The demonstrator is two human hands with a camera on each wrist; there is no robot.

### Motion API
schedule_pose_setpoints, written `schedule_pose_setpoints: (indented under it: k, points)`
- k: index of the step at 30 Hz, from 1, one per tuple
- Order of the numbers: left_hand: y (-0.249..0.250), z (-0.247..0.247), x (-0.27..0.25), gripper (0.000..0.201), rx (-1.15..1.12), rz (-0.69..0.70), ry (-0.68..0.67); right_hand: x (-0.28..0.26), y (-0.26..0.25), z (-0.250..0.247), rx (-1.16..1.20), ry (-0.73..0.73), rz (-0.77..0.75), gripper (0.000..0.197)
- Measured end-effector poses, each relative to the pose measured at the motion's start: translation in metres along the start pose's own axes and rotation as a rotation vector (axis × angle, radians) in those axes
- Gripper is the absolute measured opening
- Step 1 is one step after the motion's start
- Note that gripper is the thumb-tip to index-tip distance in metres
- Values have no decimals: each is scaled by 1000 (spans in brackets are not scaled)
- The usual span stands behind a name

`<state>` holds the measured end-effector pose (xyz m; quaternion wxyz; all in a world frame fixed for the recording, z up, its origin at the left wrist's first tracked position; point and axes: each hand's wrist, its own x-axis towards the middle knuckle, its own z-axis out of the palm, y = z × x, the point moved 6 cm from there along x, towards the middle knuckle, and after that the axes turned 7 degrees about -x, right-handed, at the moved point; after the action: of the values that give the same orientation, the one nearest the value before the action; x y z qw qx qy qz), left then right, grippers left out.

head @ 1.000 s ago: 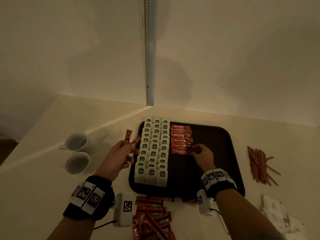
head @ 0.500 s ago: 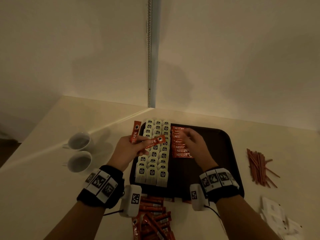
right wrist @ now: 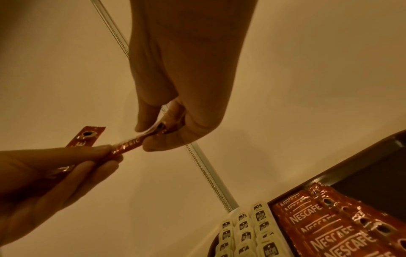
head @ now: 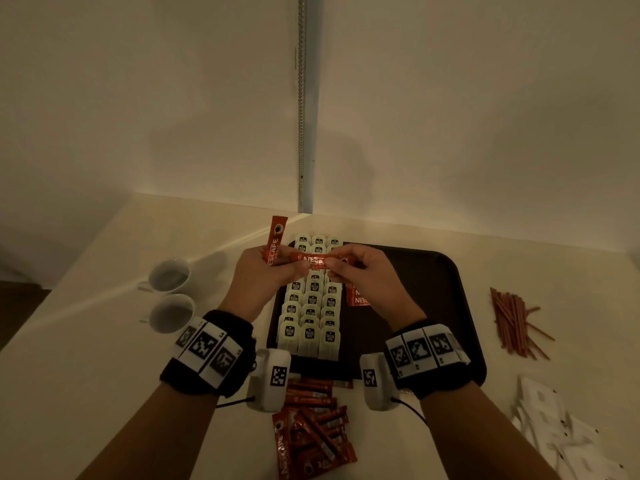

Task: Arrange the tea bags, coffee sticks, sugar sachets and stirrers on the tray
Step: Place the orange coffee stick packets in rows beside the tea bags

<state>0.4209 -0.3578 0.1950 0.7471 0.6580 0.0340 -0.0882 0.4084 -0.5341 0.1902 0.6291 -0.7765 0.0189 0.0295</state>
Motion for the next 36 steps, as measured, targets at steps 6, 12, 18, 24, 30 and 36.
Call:
schedule_pose_setpoints:
  k: [6, 12, 18, 24, 30, 36]
  points:
    - [3, 7, -7, 8, -61, 6, -6, -9, 1, 8, 94, 14, 19, 18]
    - [-2, 3, -11, 6, -75, 9, 80, -15, 12, 2, 223, 70, 126, 13]
    - [-8, 5, -11, 9, -54, -6, 48, -18, 21, -6, 245, 63, 170, 14]
    - [-9, 5, -7, 7, -19, 22, 66, -18, 23, -11, 205, 41, 168, 15]
    - [-19, 4, -4, 18, 96, -65, 72, -10, 36, -32, -34, 99, 127, 11]
    - [-37, -18, 6, 37, 70, -221, 110, -4, 96, -77, -317, 114, 261, 17]
